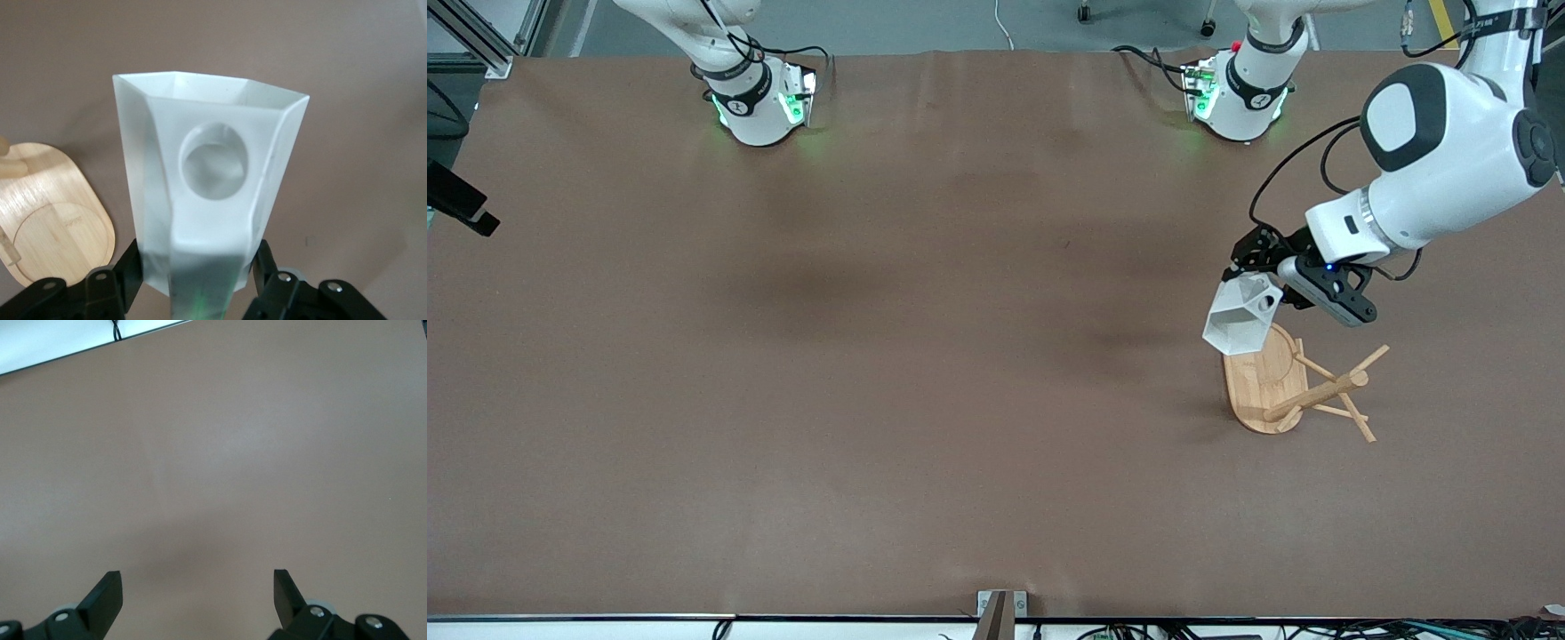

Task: Hang cup on rack
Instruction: 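Carry the cup with the left gripper over the wooden rack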

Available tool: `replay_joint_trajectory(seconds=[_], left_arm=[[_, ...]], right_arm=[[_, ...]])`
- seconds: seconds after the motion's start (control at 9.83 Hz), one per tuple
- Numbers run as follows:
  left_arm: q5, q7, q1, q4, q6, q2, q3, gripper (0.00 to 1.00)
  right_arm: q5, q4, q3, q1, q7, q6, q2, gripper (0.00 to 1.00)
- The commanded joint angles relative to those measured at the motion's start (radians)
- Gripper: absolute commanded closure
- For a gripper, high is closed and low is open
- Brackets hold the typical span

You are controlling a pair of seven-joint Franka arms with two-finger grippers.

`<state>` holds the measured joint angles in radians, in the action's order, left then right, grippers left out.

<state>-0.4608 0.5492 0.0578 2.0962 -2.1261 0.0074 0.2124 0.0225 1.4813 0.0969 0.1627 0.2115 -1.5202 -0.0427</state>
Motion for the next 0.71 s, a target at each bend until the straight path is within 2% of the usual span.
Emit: replay_joint_trajectory(seconds=[0.0, 0.2, 0.41, 0.61], left_arm=[[0.022, -0.014, -0.003, 0.01, -0.096, 0.081, 0.001, 0.94], [0.047, -0.015, -0.001, -0.004, -0.107, 0.117, 0.001, 0.94], [0.048, -0.015, -0.007, -0.054, -0.109, 0.164, -0.031, 0.94], [0.048, -0.015, -0.006, -0.058, -0.109, 0.171, -0.033, 0.94]], right_arm=[[0.01, -0.007, 0.004, 0.006, -0.009, 0.025, 0.004, 0.0], [0.016, -0.006, 0.003, 0.006, -0.035, 0.025, 0.004, 0.0], [0.024, -0.006, -0.003, 0.011, -0.15, 0.026, 0.003, 0.0], [0.027, -0.003, -0.014, 0.015, -0.152, 0.031, 0.004, 0.0]])
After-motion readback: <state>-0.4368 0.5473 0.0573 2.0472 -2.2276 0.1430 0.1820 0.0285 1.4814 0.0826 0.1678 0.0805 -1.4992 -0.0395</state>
